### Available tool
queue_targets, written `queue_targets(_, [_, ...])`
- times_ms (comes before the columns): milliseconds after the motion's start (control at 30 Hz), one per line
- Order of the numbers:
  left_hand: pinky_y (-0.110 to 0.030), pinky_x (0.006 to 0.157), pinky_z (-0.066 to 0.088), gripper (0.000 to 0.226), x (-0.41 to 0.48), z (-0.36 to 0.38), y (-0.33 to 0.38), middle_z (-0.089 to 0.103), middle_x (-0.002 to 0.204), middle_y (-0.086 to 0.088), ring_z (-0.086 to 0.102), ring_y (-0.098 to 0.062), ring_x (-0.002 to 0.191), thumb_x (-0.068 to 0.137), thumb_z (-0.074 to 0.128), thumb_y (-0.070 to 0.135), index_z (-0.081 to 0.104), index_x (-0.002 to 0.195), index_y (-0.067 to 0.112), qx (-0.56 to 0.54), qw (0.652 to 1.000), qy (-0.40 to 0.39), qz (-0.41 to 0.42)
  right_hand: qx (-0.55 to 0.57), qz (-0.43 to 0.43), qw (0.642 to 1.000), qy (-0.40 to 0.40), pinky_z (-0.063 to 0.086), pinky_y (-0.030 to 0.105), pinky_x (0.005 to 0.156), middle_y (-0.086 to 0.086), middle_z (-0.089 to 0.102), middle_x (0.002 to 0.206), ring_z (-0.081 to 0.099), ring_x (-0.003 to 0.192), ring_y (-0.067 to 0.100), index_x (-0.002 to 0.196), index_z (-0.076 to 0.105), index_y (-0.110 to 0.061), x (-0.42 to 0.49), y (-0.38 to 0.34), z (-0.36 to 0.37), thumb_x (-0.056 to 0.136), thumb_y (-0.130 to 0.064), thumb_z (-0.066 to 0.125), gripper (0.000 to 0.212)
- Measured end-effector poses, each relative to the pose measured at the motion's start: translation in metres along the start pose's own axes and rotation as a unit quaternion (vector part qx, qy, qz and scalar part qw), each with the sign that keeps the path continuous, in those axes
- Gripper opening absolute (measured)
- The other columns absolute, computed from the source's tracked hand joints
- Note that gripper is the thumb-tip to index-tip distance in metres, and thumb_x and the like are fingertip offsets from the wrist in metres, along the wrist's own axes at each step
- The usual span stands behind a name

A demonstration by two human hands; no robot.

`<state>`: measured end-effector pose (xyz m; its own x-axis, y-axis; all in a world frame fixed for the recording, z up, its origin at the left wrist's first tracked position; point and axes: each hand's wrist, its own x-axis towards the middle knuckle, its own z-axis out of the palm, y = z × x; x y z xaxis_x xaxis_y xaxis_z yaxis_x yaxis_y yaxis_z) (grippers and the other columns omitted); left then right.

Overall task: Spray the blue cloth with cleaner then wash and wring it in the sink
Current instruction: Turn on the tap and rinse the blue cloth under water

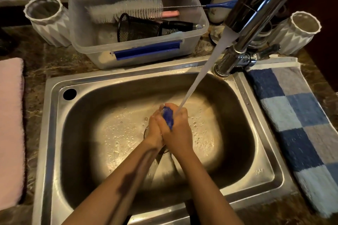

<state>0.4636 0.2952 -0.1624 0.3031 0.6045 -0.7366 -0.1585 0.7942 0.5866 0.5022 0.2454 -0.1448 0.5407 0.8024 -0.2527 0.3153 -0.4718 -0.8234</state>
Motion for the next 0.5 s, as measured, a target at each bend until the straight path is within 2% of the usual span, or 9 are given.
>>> queue_targets(33, [-0.015,0.048,0.049,0.036,-0.002,0.002,-0.003,0.063,0.049,0.003,0.06,-0.007,0.047,0.098,0.036,0.028,0.058,0.074,0.013,0.004,1.0,-0.01,-0.002,0.01,0.018,0.999,0.028,0.042,0.015,0.07,-0.003,0.05,0.108,0.054,0.09,0.012,0.117,0.05,-0.024,0.004,-0.002,0.0,0.087,-0.039,0.057,0.034])
queue_targets(100, [-0.015,0.049,0.048,0.037,-0.002,0.004,-0.005,0.062,0.046,0.007,0.059,-0.008,0.05,0.099,0.036,0.023,0.059,0.072,0.015,0.027,0.999,-0.021,0.018,0.034,0.057,0.996,0.056,0.043,0.021,0.068,-0.003,0.058,0.092,0.057,0.082,0.015,0.101,0.057,-0.021,0.01,-0.003,-0.001,0.087,-0.042,0.056,0.025])
queue_targets(167, [-0.013,0.045,0.046,0.036,-0.002,0.006,-0.003,0.061,0.043,0.008,0.058,-0.007,0.048,0.098,0.039,0.019,0.062,0.071,0.017,0.051,0.998,-0.01,0.047,0.014,0.072,0.995,0.072,0.045,0.025,0.066,-0.003,0.059,0.081,0.059,0.076,0.018,0.095,0.059,-0.018,0.016,-0.003,-0.001,0.089,-0.044,0.051,0.028])
queue_targets(267, [-0.015,0.044,0.045,0.04,-0.005,0.008,-0.003,0.064,0.051,0.006,0.06,-0.008,0.05,0.099,0.036,0.031,0.064,0.072,0.02,0.08,0.996,0.011,0.041,0.024,0.1,0.991,0.088,0.045,0.025,0.061,-0.004,0.058,0.07,0.059,0.071,0.018,0.086,0.06,-0.016,0.022,-0.001,-0.001,0.093,-0.041,0.045,0.03])
queue_targets(333, [-0.024,0.057,0.049,0.036,-0.008,0.011,-0.003,0.066,0.07,-0.003,0.063,-0.016,0.066,0.098,0.037,0.034,0.063,0.078,0.02,0.102,0.994,0.028,0.031,0.095,0.161,0.978,0.093,0.049,0.029,0.067,-0.004,0.055,0.065,0.057,0.069,0.018,0.074,0.056,-0.017,0.028,0.003,-0.002,0.095,-0.034,0.045,0.029])
queue_targets(400, [-0.033,0.077,0.053,0.03,-0.008,0.011,-0.003,0.065,0.087,-0.008,0.063,-0.022,0.082,0.097,0.041,0.031,0.062,0.08,0.021,0.124,0.991,0.04,0.041,0.183,0.234,0.952,0.079,0.051,0.04,0.078,0.001,0.056,0.067,0.058,0.074,0.023,0.069,0.057,-0.014,0.033,0.004,-0.004,0.094,-0.023,0.046,0.028])
queue_targets(433, [-0.036,0.085,0.053,0.028,-0.008,0.01,-0.002,0.065,0.089,-0.008,0.063,-0.022,0.086,0.097,0.042,0.03,0.061,0.079,0.022,0.13,0.989,0.041,0.051,0.225,0.263,0.936,0.065,0.051,0.041,0.08,0.004,0.057,0.068,0.058,0.076,0.025,0.068,0.057,-0.014,0.035,0.003,-0.006,0.092,-0.02,0.047,0.027])
queue_targets(500, [-0.036,0.088,0.051,0.026,-0.008,0.007,0.0,0.065,0.087,-0.006,0.063,-0.02,0.084,0.097,0.042,0.028,0.061,0.08,0.023,0.136,0.988,0.031,0.071,0.285,0.287,0.914,0.024,0.05,0.035,0.072,0.008,0.06,0.075,0.058,0.076,0.024,0.07,0.057,-0.015,0.038,0.0,-0.012,0.093,-0.023,0.048,0.026])
